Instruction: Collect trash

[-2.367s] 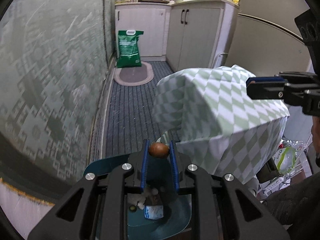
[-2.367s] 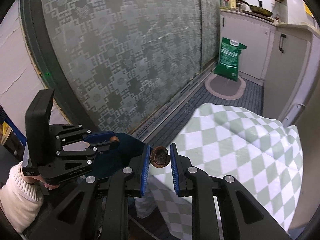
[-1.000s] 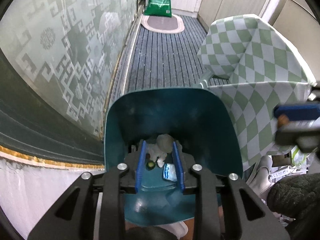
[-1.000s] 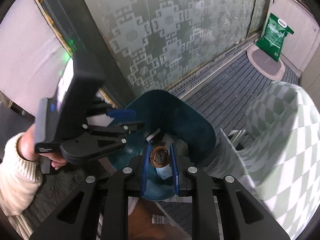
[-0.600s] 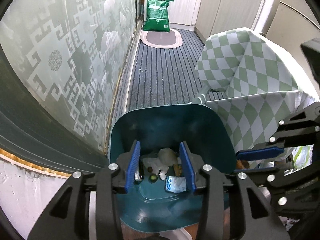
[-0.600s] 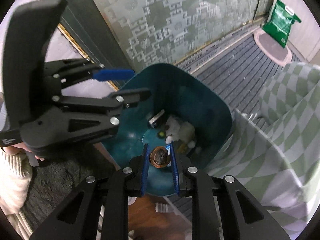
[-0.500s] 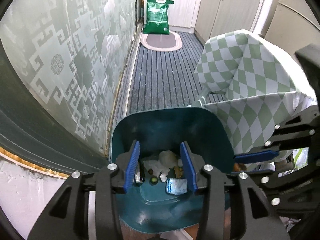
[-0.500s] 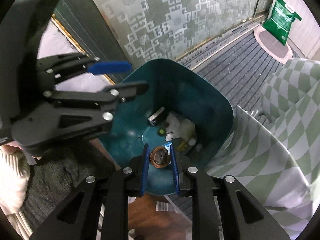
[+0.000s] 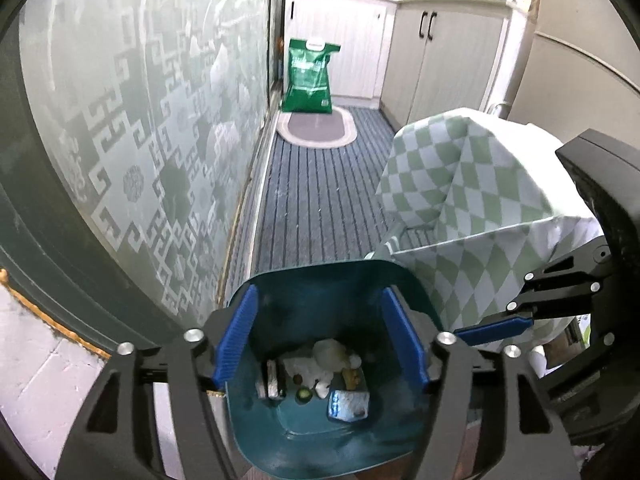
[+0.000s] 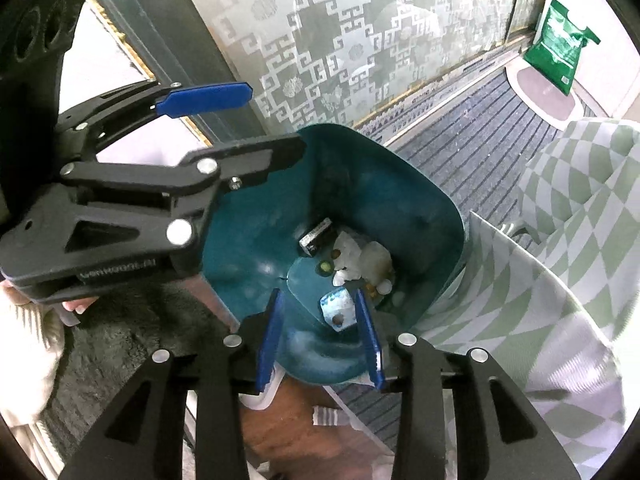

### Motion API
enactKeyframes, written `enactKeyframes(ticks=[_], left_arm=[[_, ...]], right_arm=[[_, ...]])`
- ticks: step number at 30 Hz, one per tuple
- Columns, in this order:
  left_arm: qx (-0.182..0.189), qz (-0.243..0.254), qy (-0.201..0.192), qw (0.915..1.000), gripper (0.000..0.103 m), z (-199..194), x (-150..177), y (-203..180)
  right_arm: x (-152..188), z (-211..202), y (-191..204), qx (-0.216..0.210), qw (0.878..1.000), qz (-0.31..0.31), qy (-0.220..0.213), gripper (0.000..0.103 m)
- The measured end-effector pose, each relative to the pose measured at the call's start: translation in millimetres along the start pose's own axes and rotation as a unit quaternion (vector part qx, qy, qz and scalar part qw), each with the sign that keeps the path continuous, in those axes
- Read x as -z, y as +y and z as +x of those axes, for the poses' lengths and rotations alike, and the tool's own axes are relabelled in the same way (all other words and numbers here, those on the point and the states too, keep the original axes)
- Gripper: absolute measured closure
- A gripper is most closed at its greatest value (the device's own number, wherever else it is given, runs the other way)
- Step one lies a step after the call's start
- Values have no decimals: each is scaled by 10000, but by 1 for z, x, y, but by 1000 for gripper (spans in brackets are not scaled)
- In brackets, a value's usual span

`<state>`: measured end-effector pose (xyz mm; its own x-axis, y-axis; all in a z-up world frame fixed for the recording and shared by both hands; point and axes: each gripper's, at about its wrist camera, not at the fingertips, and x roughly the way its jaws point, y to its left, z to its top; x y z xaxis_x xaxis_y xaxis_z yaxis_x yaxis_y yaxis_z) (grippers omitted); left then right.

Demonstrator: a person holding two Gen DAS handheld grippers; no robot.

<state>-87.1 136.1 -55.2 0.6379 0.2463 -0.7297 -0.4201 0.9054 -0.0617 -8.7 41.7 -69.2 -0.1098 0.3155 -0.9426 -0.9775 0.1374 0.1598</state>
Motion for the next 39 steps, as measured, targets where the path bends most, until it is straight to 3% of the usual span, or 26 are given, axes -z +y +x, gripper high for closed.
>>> enactKeyframes(ticks=[13, 23, 30, 39], left_arm=[[-58, 265, -669, 9974, 11, -34, 8, -21], [-226, 372, -860, 9953, 3, -50, 14, -36], [-157, 247, -1022, 9943, 3, -62, 12, -38], [62, 222, -1224, 9922, 3, -72, 10, -52]], right_arm=[[27, -67, 5, 312, 9970, -22, -704, 45], [60, -133, -5, 909, 9819, 438, -1601, 13], [96, -172, -24, 1499, 9619, 889, -2109, 4], [137, -203, -39, 1685, 9443, 1225, -2548, 3]])
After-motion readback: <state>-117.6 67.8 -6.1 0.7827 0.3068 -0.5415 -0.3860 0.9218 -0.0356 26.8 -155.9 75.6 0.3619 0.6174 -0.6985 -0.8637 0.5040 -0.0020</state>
